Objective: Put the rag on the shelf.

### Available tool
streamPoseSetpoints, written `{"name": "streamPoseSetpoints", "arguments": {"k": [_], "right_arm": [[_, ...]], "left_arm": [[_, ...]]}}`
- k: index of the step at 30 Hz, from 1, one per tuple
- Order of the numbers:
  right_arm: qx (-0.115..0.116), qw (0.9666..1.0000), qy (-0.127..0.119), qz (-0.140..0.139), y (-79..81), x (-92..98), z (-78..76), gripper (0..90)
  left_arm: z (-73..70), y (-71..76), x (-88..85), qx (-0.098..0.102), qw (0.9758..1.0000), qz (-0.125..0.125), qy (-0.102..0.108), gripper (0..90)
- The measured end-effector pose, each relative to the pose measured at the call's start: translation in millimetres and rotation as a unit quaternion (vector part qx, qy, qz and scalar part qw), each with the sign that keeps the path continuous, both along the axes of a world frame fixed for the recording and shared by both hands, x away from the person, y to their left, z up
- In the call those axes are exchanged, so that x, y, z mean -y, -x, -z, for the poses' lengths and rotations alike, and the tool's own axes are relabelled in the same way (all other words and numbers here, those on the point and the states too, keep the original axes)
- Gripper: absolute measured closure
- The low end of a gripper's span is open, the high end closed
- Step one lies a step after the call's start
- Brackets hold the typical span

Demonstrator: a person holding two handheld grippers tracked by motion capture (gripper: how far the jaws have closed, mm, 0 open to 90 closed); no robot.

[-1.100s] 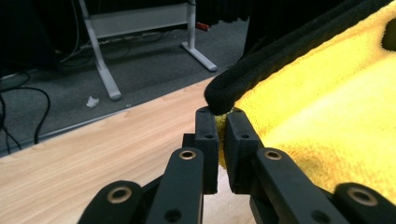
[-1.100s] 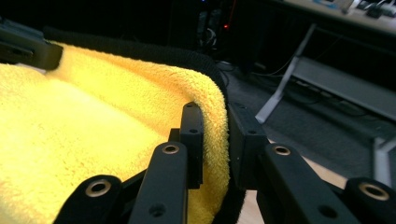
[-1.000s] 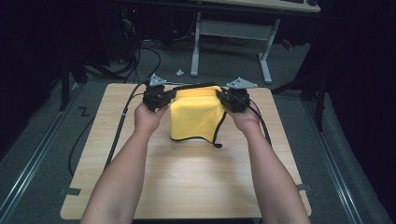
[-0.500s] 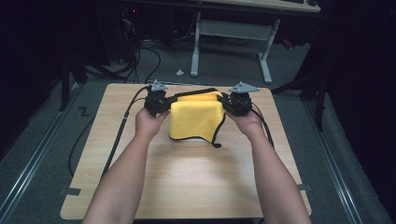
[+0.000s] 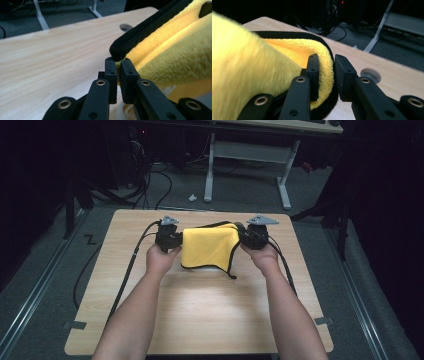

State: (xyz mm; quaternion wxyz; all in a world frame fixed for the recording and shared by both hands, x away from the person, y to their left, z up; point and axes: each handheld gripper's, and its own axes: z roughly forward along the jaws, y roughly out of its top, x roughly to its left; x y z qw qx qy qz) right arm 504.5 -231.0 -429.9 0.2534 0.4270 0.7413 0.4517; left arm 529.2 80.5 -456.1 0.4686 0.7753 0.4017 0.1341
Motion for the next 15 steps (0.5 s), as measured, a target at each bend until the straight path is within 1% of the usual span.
{"name": "streamPoseSetpoints", "arguments": {"k": [2,4,5,7,9,11,12,13,14,15], "right_arm": [[-0.009,1.0000,0.001,0.001,0.1,0.8,7.6,74.9],[-0.016,0.9998,-0.007,0.003,0.1,1.6,14.2,75.1],[-0.019,0.9997,-0.010,0.006,0.2,1.7,16.8,74.7],[-0.020,0.9996,-0.020,0.009,0.9,2.6,20.7,72.1],[-0.022,0.9992,-0.031,0.012,1.2,3.8,21.8,67.8],[-0.023,0.9990,-0.034,0.019,1.2,5.4,21.6,61.1],[-0.024,0.9989,-0.034,0.022,0.9,7.1,21.2,59.1],[-0.022,0.9990,-0.031,0.025,0.9,8.7,20.7,57.7],[-0.017,0.9990,-0.029,0.031,1.2,10.0,20.2,56.6],[-0.019,0.9988,-0.031,0.034,1.3,11.3,19.4,55.4]], "left_arm": [[5.3,2.1,0.2,-0.003,1.0000,0.001,-0.003,85.3],[9.4,4.8,1.9,-0.002,0.9999,0.006,-0.013,85.3],[11.0,5.7,1.7,-0.003,0.9999,0.006,-0.014,85.3],[13.2,7.1,0.0,-0.008,1.0000,0.003,-0.004,85.2],[13.4,8.6,0.2,-0.009,0.9999,0.006,-0.002,85.0],[13.4,9.5,0.9,-0.012,0.9999,0.010,-0.003,82.7],[13.1,10.1,1.2,-0.012,0.9999,0.009,-0.007,79.2],[13.3,10.8,1.5,-0.008,0.9998,0.001,-0.019,78.1],[14.0,10.6,0.2,-0.010,0.9997,-0.002,-0.020,77.8],[14.9,10.0,-2.0,-0.014,0.9997,-0.005,-0.018,77.8]]}}
